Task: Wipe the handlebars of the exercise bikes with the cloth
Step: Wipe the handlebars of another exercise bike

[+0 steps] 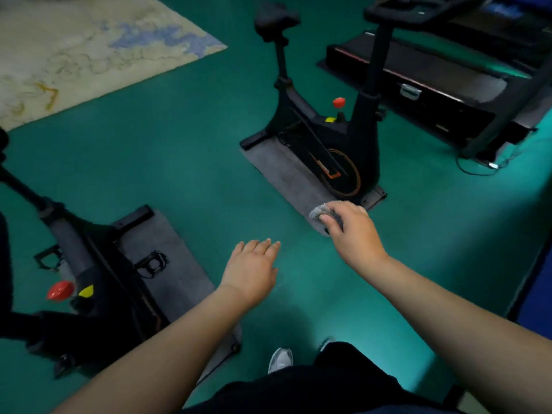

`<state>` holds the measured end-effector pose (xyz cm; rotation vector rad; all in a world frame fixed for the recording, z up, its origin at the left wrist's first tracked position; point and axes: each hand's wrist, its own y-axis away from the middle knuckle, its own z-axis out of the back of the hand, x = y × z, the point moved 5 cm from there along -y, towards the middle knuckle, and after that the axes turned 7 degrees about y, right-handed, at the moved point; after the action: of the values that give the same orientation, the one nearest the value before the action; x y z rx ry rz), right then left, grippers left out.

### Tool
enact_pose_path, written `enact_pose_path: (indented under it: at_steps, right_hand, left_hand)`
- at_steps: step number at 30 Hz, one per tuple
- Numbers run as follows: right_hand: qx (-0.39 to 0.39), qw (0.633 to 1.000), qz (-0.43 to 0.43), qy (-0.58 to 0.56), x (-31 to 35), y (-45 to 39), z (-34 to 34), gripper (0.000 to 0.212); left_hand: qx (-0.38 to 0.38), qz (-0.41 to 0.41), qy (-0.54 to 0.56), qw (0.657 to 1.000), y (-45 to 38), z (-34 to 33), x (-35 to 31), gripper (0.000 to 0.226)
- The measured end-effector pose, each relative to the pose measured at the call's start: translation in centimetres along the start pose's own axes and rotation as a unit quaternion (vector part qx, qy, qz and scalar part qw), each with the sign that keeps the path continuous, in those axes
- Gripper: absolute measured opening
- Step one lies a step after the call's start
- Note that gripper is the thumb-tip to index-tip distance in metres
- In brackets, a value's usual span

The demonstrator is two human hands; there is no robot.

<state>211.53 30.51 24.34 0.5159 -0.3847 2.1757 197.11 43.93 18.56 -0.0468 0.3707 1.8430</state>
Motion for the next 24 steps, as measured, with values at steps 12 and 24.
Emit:
enact_pose_path:
  at_steps: [12,24]
  right_hand:
    - [0.146,0.962,0.227,-0.034,7.4,-18.1,-7.0,0.015]
    - [0.294,0.856,0.420,-0.068,18.8,-25.5,-14.9,0.012]
  left_hand:
    - [-0.032,0.239,0.040,0.970,-7.0,2.2,8.2,0.062]
    - [-0.106,0.489,0.099,0.860,-4.7,4.7,14.2,0.061]
